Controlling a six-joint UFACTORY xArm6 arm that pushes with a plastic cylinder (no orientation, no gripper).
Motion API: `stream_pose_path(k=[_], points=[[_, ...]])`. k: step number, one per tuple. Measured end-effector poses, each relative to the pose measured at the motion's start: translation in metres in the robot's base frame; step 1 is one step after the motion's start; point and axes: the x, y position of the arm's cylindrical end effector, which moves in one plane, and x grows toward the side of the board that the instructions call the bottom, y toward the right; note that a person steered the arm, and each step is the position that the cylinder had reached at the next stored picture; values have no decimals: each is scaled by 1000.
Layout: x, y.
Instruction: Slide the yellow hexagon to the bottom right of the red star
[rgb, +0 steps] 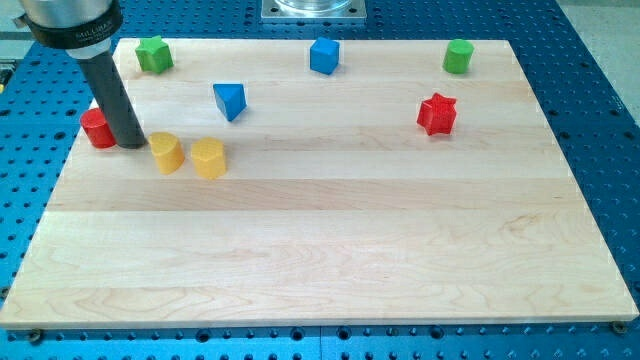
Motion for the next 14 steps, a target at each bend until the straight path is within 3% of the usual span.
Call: stream_pose_path(k=[2, 4, 6, 8, 9, 10, 11, 14], points=[[0, 0], [-46, 49], [39, 41], [46, 147], [40, 102], [12, 169], [20, 275], [28, 397]])
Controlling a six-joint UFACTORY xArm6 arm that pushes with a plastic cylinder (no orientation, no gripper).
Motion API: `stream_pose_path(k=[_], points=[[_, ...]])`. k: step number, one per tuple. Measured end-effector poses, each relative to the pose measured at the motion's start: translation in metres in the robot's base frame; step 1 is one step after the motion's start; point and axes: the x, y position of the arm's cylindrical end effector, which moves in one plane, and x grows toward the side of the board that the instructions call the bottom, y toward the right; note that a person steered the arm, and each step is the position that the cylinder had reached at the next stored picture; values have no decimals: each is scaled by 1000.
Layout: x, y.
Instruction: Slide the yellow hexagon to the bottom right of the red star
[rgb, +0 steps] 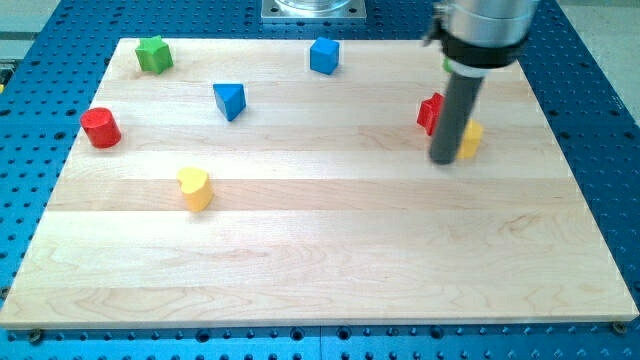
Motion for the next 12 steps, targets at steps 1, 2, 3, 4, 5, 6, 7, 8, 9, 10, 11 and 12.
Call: stream_pose_path(k=[1, 2, 3, 4, 5, 6, 7, 8, 9, 10, 11, 12], points=[[6, -38], [33, -40], [43, 25], [40, 74], [32, 84], [7, 94], [-25, 95], [-38, 96], [-39, 62], [-49, 61], [-29, 110], [49, 80]])
